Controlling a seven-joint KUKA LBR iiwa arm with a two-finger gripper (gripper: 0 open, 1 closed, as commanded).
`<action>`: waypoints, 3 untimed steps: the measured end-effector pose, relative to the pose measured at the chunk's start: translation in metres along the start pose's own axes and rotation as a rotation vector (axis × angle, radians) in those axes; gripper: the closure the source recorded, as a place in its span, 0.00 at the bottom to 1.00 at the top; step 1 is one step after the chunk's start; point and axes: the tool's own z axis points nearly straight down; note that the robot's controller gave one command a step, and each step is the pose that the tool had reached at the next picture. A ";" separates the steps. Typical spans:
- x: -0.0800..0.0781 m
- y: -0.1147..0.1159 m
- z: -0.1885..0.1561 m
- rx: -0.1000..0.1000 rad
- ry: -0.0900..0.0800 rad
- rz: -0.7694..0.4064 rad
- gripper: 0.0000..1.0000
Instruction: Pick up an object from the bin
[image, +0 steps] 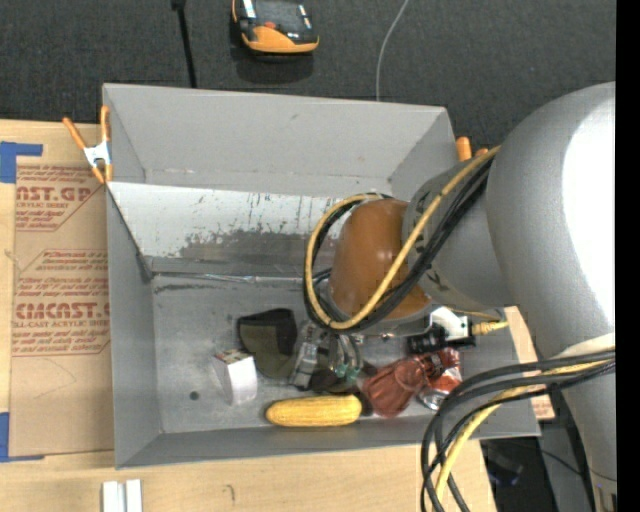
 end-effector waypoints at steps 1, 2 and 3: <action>0.000 0.000 0.000 0.000 0.001 0.004 1.00; 0.000 0.000 -0.001 0.000 0.001 0.004 1.00; 0.000 0.000 -0.004 0.001 0.002 0.003 1.00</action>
Offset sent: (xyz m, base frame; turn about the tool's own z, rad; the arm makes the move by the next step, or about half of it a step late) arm 0.0001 0.0002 0.0050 0.0000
